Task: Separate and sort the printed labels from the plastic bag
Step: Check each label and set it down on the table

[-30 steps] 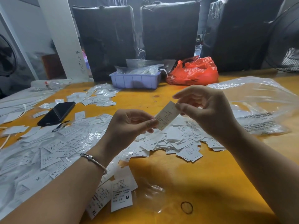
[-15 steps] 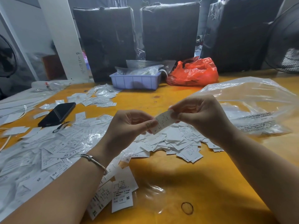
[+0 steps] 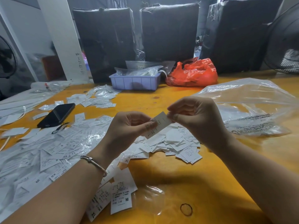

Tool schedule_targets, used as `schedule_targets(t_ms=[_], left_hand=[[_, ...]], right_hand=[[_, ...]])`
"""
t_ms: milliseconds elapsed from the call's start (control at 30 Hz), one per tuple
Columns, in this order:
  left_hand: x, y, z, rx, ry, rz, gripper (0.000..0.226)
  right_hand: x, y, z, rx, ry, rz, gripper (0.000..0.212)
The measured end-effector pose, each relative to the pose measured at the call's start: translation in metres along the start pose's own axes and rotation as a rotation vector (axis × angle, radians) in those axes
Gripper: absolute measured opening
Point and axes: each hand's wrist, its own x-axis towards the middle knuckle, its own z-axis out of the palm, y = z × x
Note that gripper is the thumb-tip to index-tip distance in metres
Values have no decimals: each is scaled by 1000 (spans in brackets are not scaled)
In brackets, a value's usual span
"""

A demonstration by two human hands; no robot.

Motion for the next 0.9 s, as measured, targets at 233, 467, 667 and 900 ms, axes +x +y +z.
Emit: schedule_targets(t_ms=[233,467,667,900], left_hand=[[0,0,2,15,-35,-13,22],[-1,1,3,24,-57,-4,24],[1,0,2,28,4,-30,15],[2,1,0,81,-26,-34,25]], right_hand=[[-1,0,2,-65,-105,6,11],[-3,1,7,-23,-205,64,9],[-2,4,4,19,-229,49,21],[-2,10,9,-116,-174,-18,14]])
